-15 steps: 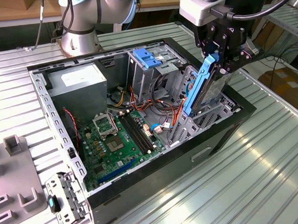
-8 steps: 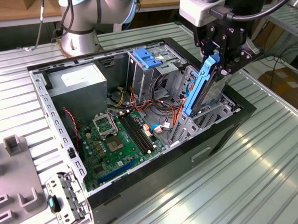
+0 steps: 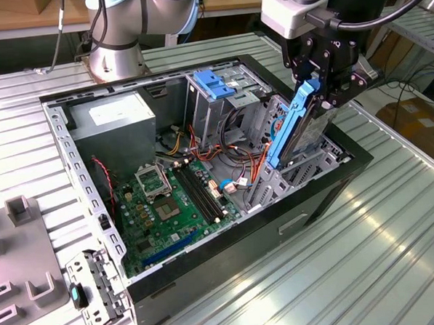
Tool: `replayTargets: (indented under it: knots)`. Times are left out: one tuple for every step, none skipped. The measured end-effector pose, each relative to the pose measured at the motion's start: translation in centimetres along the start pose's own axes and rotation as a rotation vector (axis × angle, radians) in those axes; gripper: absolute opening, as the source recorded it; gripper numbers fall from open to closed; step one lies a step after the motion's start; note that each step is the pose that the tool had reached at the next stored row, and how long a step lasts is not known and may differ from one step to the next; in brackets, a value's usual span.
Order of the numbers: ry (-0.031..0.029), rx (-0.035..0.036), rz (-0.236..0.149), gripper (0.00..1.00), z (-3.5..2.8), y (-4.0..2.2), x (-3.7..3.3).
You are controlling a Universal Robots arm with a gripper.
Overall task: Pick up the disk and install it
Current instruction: 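Insert the disk into the insertion slot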
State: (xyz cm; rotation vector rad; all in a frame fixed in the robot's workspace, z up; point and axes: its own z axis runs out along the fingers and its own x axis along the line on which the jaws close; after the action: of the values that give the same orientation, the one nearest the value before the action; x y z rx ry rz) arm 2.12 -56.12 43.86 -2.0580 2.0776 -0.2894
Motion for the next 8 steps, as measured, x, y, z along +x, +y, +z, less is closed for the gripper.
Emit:
replayTargets:
  knots:
    - [0.0, 0.0, 0.0, 0.45, 0.0, 0.0, 0.0]
    - [0.0, 0.0, 0.0, 0.45, 0.0, 0.0, 0.0]
    - [0.0, 0.0, 0.0, 0.45, 0.01, 0.0, 0.0]
    - [0.0, 0.0, 0.0, 0.45, 0.0, 0.0, 0.0]
    - [0.0, 0.0001, 0.0, 0.43, 0.01, 0.0, 0.0]
    - [0.0, 0.0, 0.0, 0.43, 0.01, 0.0, 0.0]
    - [0.0, 0.0, 0.0, 0.37, 0.01, 0.0, 0.0]
    - [0.0, 0.0, 0.0, 0.36, 0.01, 0.0, 0.0]
